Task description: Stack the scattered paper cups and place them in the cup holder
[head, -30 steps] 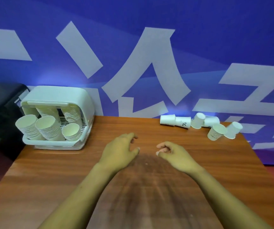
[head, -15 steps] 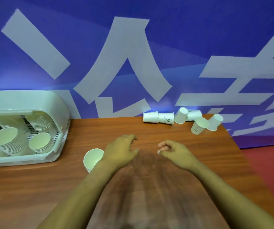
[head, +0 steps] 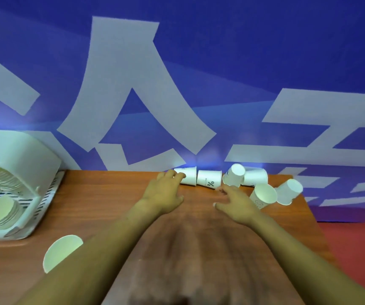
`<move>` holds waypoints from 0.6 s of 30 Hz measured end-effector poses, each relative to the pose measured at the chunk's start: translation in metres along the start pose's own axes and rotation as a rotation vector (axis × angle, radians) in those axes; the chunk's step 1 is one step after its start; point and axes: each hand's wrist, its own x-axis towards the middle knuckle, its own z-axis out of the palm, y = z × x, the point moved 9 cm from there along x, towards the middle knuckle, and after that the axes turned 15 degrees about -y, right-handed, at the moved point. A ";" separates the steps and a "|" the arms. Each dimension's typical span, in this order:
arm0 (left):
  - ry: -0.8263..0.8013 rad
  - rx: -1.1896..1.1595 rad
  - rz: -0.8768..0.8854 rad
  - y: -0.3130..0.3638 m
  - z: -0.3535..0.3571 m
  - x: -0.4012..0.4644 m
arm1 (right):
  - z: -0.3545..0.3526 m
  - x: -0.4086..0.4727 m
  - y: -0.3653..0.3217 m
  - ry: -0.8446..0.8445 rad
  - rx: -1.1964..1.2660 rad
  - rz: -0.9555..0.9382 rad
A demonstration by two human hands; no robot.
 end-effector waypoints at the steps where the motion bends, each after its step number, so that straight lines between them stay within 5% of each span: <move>1: -0.019 0.030 -0.020 0.000 0.004 0.014 | -0.005 0.010 0.005 -0.008 -0.041 0.008; 18: -0.071 0.215 -0.110 -0.010 0.060 0.157 | -0.015 0.139 0.041 0.059 -0.562 0.065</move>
